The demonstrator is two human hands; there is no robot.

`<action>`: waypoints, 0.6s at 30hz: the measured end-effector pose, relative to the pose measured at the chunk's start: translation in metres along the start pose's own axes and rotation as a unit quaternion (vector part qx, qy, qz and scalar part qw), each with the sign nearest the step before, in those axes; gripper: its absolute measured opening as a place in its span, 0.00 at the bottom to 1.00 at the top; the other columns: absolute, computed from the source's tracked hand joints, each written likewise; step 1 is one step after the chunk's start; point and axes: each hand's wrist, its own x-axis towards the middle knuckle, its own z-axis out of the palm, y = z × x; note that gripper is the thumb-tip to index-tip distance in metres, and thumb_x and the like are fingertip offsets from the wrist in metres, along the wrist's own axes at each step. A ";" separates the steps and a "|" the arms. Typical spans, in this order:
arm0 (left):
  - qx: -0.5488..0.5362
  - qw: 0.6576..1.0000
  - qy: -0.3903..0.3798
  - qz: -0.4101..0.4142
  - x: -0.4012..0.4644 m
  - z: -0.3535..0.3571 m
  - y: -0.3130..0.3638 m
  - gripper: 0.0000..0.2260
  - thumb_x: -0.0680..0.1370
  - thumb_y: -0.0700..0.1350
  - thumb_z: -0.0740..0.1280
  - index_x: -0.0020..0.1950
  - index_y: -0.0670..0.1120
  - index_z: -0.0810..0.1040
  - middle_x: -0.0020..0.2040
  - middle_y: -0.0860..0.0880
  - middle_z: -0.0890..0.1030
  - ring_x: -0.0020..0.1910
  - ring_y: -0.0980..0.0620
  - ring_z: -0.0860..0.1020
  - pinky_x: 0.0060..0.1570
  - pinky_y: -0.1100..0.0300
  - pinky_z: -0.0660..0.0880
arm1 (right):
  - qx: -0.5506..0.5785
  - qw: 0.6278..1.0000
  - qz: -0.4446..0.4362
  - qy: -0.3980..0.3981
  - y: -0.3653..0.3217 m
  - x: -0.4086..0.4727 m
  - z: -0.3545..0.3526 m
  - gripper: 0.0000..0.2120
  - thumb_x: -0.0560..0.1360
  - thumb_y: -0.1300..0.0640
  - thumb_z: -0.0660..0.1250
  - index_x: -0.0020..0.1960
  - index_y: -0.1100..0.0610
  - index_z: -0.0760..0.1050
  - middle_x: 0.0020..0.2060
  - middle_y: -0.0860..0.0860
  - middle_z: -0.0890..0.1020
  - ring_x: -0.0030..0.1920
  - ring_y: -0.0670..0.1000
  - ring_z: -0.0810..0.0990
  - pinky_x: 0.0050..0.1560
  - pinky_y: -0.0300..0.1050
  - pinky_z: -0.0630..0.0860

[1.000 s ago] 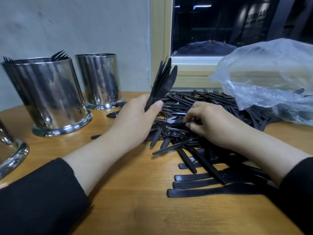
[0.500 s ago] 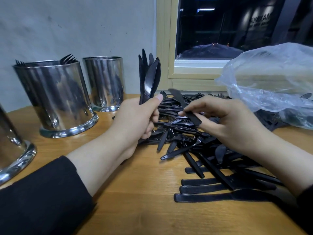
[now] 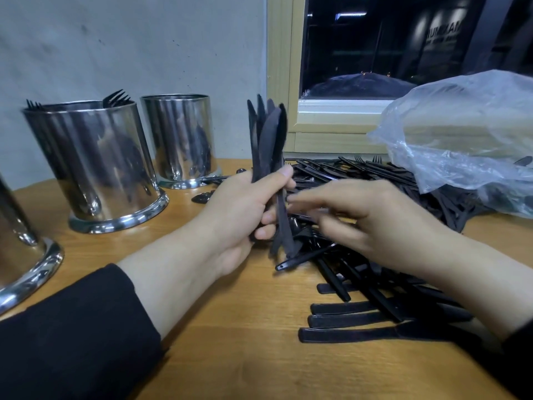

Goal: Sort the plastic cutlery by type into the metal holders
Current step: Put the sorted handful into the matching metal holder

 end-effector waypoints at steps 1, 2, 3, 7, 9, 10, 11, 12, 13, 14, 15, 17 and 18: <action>0.013 1.000 0.016 0.009 0.001 -0.001 0.001 0.11 0.82 0.51 0.67 0.44 0.45 0.77 0.33 0.51 0.72 0.27 0.55 0.65 0.23 0.64 0.61 | 0.019 0.999 0.032 0.027 0.002 0.000 -0.004 0.13 0.80 0.55 0.65 0.63 0.49 0.81 0.49 0.39 0.85 0.48 0.43 0.84 0.52 0.42 0.79; 0.020 0.999 0.034 0.021 0.002 -0.002 0.003 0.13 0.83 0.51 0.66 0.42 0.47 0.75 0.34 0.50 0.73 0.28 0.55 0.68 0.25 0.62 0.64 | 0.031 0.996 0.068 0.056 0.004 0.000 -0.008 0.11 0.80 0.56 0.65 0.61 0.47 0.81 0.47 0.38 0.85 0.44 0.43 0.84 0.48 0.41 0.79; 0.016 0.998 0.051 0.034 0.003 -0.003 0.004 0.14 0.84 0.52 0.64 0.41 0.47 0.74 0.35 0.49 0.75 0.28 0.54 0.70 0.26 0.61 0.66 | 0.026 0.992 0.100 0.076 0.009 0.000 -0.012 0.10 0.80 0.57 0.66 0.58 0.45 0.81 0.44 0.39 0.85 0.40 0.42 0.83 0.42 0.36 0.77; 0.008 0.993 0.094 0.067 0.003 -0.006 0.007 0.13 0.85 0.54 0.61 0.47 0.46 0.70 0.28 0.50 0.74 0.25 0.50 0.72 0.26 0.58 0.71 | -0.090 0.975 0.197 -0.043 0.029 -0.004 -0.018 0.05 0.78 0.50 0.69 0.53 0.44 0.82 0.41 0.38 0.81 0.42 0.37 0.79 0.44 0.32 0.73; 0.029 0.993 0.091 0.072 0.001 -0.005 0.005 0.11 0.84 0.54 0.64 0.47 0.50 0.70 0.27 0.54 0.69 0.24 0.53 0.66 0.24 0.60 0.66 | -0.119 0.961 0.219 -0.123 0.036 -0.006 -0.013 0.09 0.76 0.45 0.70 0.55 0.44 0.83 0.45 0.39 0.82 0.48 0.41 0.80 0.52 0.40 0.76; 0.042 0.993 0.086 0.076 0.001 -0.005 0.004 0.10 0.83 0.54 0.65 0.47 0.51 0.70 0.27 0.56 0.67 0.24 0.55 0.63 0.24 0.61 0.64 | -0.117 0.955 0.228 -0.146 0.037 -0.006 -0.010 0.11 0.76 0.44 0.70 0.56 0.45 0.83 0.47 0.39 0.82 0.49 0.42 0.80 0.53 0.43 0.77; 0.053 0.992 0.080 0.078 0.001 -0.004 0.004 0.09 0.83 0.52 0.66 0.46 0.52 0.71 0.26 0.57 0.67 0.24 0.56 0.62 0.24 0.62 0.63 | -0.117 0.952 0.234 -0.159 0.037 -0.006 -0.008 0.12 0.76 0.44 0.70 0.57 0.46 0.83 0.48 0.40 0.82 0.49 0.43 0.80 0.54 0.45 0.77; 0.061 0.992 0.074 0.078 0.001 -0.004 0.003 0.09 0.83 0.52 0.67 0.45 0.53 0.72 0.26 0.57 0.66 0.24 0.56 0.61 0.24 0.63 0.62 | -0.118 0.951 0.236 -0.163 0.037 -0.004 -0.007 0.13 0.76 0.44 0.70 0.58 0.46 0.83 0.49 0.41 0.82 0.49 0.44 0.80 0.55 0.45 0.77; 0.066 0.992 0.070 0.078 0.001 -0.003 0.002 0.09 0.82 0.51 0.67 0.44 0.53 0.72 0.26 0.57 0.66 0.24 0.57 0.61 0.24 0.63 0.62 | -0.120 0.950 0.239 -0.164 0.036 -0.003 -0.005 0.13 0.77 0.44 0.70 0.59 0.47 0.82 0.50 0.42 0.82 0.50 0.45 0.80 0.56 0.46 0.77; 0.068 0.993 0.067 0.076 0.001 -0.003 0.001 0.09 0.82 0.51 0.68 0.44 0.53 0.72 0.26 0.57 0.66 0.24 0.57 0.61 0.24 0.63 0.61 | -0.120 0.949 0.241 -0.164 0.036 -0.002 -0.004 0.14 0.77 0.45 0.70 0.60 0.47 0.82 0.51 0.42 0.81 0.51 0.46 0.80 0.57 0.46 0.76; 0.069 0.993 0.065 0.074 0.001 -0.003 0.001 0.09 0.82 0.52 0.68 0.44 0.52 0.73 0.26 0.57 0.66 0.24 0.57 0.61 0.24 0.63 0.61 | -0.118 0.948 0.247 -0.164 0.036 -0.001 -0.003 0.15 0.77 0.45 0.70 0.62 0.47 0.81 0.52 0.43 0.81 0.52 0.46 0.80 0.58 0.45 0.76; 0.070 0.993 0.063 0.071 0.000 -0.002 0.001 0.09 0.82 0.52 0.69 0.46 0.50 0.74 0.27 0.57 0.66 0.24 0.57 0.61 0.24 0.63 0.61 | -0.111 0.944 0.262 -0.168 0.035 0.000 -0.001 0.17 0.77 0.45 0.70 0.65 0.47 0.79 0.54 0.43 0.80 0.54 0.47 0.79 0.59 0.45 0.75; 0.072 0.993 0.064 0.069 0.000 -0.002 0.001 0.09 0.82 0.53 0.68 0.47 0.48 0.75 0.27 0.57 0.66 0.24 0.57 0.61 0.24 0.63 0.61 | -0.105 0.942 0.269 -0.171 0.035 0.000 0.001 0.17 0.78 0.46 0.70 0.65 0.47 0.79 0.53 0.43 0.81 0.53 0.47 0.79 0.58 0.44 0.75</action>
